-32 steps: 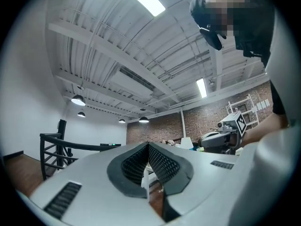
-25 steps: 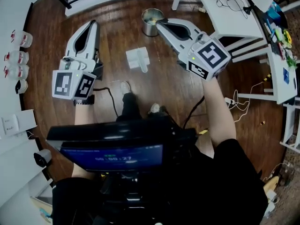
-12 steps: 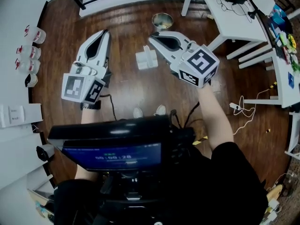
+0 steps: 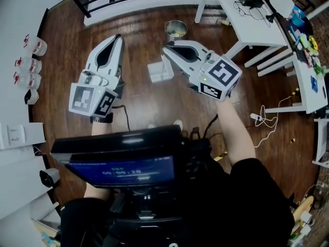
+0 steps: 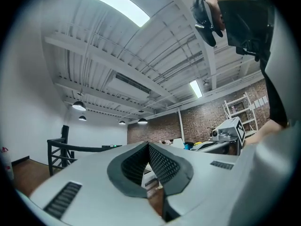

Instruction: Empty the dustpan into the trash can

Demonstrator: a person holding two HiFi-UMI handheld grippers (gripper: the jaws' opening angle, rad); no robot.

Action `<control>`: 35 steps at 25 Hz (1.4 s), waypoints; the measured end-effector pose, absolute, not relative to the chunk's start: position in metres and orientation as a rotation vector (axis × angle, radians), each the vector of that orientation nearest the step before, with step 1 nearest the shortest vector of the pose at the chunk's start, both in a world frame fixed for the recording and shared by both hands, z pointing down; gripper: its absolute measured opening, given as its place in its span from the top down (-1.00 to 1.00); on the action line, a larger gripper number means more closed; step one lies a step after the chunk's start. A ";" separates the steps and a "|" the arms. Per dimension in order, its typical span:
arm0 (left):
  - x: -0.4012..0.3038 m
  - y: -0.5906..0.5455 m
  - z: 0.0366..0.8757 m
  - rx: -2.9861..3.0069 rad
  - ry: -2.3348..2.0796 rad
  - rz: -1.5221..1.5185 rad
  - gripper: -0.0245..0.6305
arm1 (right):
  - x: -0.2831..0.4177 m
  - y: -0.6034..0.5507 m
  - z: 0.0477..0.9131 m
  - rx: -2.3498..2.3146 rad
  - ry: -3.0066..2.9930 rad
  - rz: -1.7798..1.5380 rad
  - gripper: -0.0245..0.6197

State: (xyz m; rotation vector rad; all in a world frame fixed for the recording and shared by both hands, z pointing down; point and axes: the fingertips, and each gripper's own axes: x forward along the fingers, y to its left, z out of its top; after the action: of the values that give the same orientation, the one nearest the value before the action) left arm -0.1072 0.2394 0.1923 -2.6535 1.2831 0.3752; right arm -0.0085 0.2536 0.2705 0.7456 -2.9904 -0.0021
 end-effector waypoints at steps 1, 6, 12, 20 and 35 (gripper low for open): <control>-0.109 0.238 0.193 -2.656 1.279 0.381 0.93 | -0.011 0.254 0.271 0.745 -2.986 -0.013 0.92; -0.112 0.230 0.201 -2.677 1.283 0.347 0.93 | -0.015 0.253 0.267 0.764 -2.997 -0.022 0.92; -0.112 0.229 0.202 -2.685 1.254 0.411 0.93 | -0.016 0.252 0.269 0.771 -2.995 -0.023 0.92; -0.115 0.224 0.224 -2.722 1.266 0.344 0.93 | -0.008 0.249 0.265 0.847 -2.999 -0.029 0.92; -0.121 0.223 0.226 -2.713 1.298 0.331 0.93 | 0.008 0.239 0.260 0.910 -3.014 0.004 0.92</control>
State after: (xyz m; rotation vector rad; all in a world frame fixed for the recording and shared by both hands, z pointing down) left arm -0.1213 0.2227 0.2260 -2.7132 1.2980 0.3309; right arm 0.0084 0.2386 0.2603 0.9097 -3.0145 0.0045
